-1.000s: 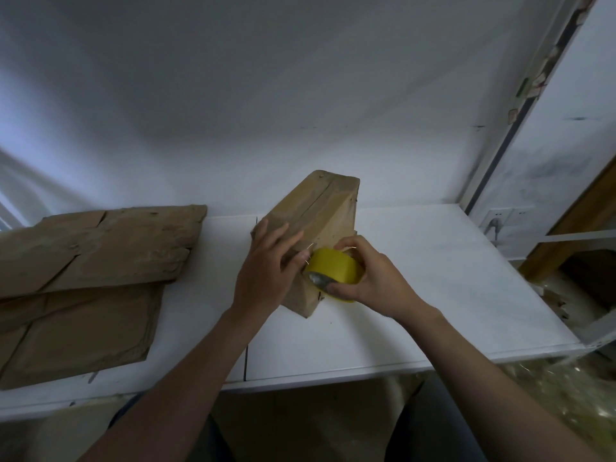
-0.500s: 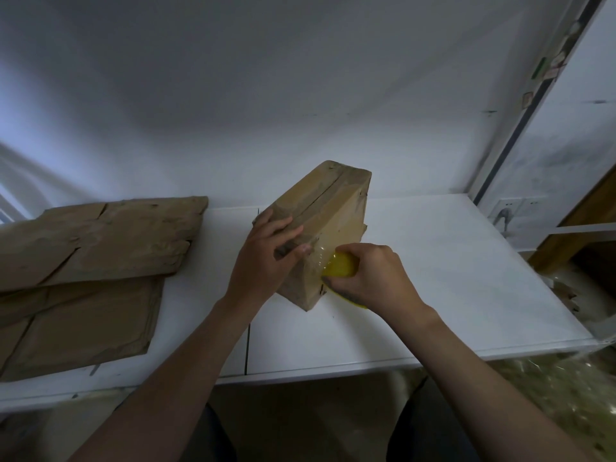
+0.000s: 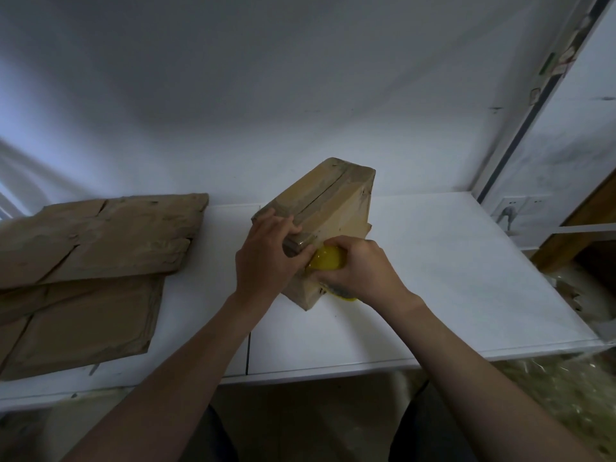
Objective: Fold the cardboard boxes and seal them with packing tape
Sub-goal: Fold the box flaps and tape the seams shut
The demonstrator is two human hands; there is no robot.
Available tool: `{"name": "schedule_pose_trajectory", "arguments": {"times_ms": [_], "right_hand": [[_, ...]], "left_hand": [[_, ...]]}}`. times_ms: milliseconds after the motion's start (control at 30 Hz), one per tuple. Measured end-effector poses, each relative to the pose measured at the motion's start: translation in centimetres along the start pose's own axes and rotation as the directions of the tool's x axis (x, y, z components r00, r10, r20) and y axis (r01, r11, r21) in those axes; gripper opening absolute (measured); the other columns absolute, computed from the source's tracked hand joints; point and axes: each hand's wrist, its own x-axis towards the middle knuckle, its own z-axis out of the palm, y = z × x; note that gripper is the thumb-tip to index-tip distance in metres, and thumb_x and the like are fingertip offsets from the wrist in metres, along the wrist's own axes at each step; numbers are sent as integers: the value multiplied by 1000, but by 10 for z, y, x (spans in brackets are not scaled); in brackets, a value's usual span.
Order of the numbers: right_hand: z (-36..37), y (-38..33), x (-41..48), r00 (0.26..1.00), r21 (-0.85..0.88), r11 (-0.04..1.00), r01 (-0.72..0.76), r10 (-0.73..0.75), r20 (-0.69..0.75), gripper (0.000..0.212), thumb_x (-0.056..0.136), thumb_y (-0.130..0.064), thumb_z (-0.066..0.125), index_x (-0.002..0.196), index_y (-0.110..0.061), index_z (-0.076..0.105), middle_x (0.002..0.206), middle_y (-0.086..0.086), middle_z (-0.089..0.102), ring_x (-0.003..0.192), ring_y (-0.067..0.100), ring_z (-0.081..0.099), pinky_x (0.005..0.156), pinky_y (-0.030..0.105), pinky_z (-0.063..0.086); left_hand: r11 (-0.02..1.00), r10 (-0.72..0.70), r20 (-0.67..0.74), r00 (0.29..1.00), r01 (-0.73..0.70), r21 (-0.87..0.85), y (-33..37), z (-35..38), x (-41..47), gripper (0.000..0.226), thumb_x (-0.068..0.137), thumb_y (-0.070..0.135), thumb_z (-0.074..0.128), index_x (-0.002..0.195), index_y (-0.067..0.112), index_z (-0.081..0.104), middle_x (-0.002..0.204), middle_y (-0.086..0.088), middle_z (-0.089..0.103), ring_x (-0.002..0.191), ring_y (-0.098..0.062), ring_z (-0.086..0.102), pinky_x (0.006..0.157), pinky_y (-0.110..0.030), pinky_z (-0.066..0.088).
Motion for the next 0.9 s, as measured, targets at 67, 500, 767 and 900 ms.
{"name": "schedule_pose_trajectory", "arguments": {"times_ms": [67, 500, 767, 900], "right_hand": [[-1, 6, -6, 998, 94, 994, 47, -50, 27, 67, 71, -49, 88, 130, -28, 65, 118, -8, 68, 97, 4, 52, 81, 19, 40], [25, 15, -15, 963, 142, 954, 265, -254, -88, 68, 70, -68, 76, 126, -31, 64, 114, -12, 65, 95, 3, 55, 73, 28, 53], [29, 12, -18, 951, 25, 951, 308, -307, -26, 70, 81, -50, 78, 144, -37, 50, 105, -18, 48, 90, 1, 47, 68, 23, 42], [27, 11, -18, 954, 38, 953, 299, -299, 3, 76, 83, -49, 77, 150, -37, 43, 106, -18, 46, 92, 0, 46, 71, 11, 37]], "left_hand": [[999, 49, -4, 999, -49, 2, -5, 1, 1, 39, 83, 55, 73, 103, 22, 67, 124, 4, 67, 135, -19, 49, 77, -39, 59], [906, 195, 204, 960, -96, -412, -64, -16, 35, 44, 82, 44, 79, 115, 18, 68, 137, 5, 61, 146, -15, 37, 114, -46, 40], [973, 100, 132, 986, -69, -221, -46, -10, 28, 53, 69, 61, 77, 102, 23, 59, 132, 11, 64, 146, -14, 38, 102, -48, 49], [973, 152, 51, 987, -141, -183, -43, -7, 26, 45, 72, 56, 75, 96, 19, 64, 124, 8, 70, 139, -17, 47, 92, -47, 56]]}}
